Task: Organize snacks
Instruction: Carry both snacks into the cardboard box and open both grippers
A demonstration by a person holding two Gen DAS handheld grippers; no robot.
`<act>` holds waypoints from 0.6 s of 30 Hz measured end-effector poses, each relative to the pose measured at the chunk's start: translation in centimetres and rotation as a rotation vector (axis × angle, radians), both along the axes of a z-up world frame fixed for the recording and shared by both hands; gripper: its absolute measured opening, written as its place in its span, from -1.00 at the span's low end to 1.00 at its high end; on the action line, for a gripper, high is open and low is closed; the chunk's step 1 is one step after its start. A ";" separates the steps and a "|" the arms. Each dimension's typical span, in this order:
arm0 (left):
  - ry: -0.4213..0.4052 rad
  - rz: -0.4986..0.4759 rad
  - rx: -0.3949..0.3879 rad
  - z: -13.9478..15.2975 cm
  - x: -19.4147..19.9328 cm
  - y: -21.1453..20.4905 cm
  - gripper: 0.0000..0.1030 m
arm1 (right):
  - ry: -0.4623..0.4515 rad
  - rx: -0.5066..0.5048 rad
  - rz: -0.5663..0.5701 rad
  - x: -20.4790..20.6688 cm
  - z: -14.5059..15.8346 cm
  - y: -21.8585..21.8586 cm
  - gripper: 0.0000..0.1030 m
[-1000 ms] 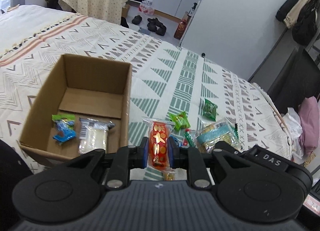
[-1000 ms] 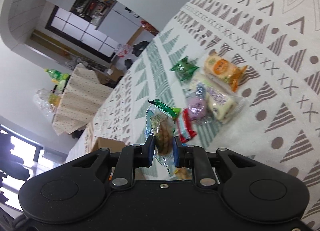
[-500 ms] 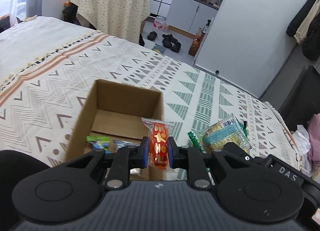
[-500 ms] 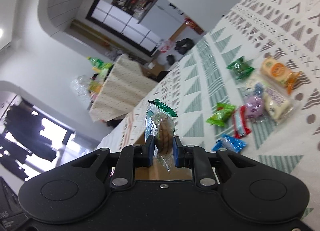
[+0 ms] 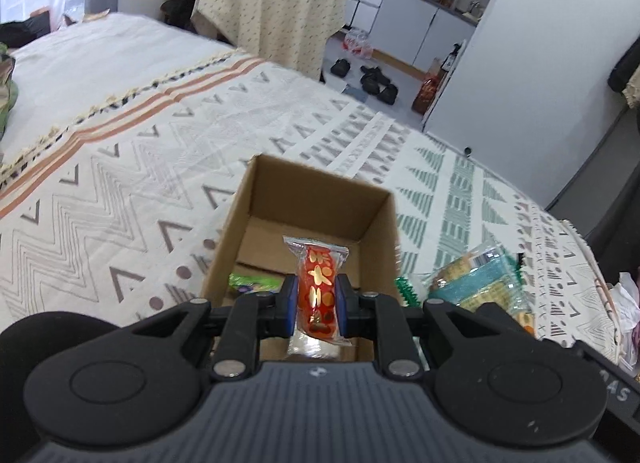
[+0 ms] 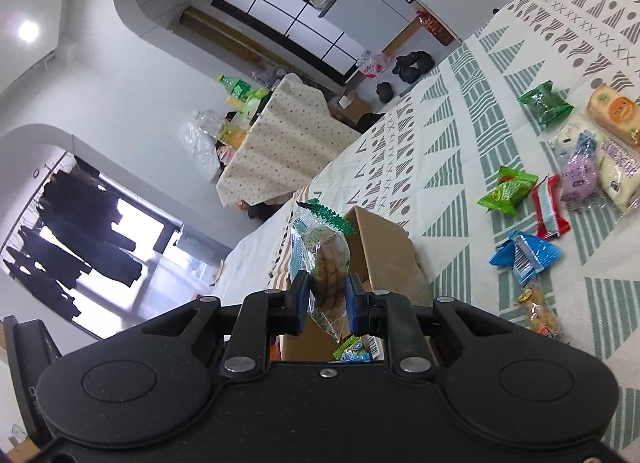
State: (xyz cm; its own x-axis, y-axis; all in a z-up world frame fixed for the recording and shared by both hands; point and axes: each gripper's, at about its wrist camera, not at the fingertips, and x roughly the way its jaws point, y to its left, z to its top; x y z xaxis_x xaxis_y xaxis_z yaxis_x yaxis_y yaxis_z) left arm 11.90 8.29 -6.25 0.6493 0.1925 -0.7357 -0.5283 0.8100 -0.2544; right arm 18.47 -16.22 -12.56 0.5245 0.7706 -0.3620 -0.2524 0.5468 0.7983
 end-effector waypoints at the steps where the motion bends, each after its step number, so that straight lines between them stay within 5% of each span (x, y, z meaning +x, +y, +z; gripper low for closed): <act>1: 0.015 0.010 -0.005 -0.3 0.1 0.3 -0.64 | -0.001 -0.004 0.004 -0.1 0.0 0.2 -0.63; 18: 0.063 -0.011 -0.064 -1.3 0.0 3.1 -0.20 | -0.019 -0.063 0.057 -0.1 -0.1 3.8 -0.63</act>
State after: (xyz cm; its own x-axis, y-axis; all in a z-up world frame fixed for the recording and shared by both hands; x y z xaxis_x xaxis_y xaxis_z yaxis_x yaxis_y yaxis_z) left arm 11.87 11.41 -7.60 0.6035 0.1366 -0.7856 -0.5361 0.7989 -0.2729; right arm 18.41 -12.39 -12.69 0.4877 0.7757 -0.4005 -0.2997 0.5797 0.7577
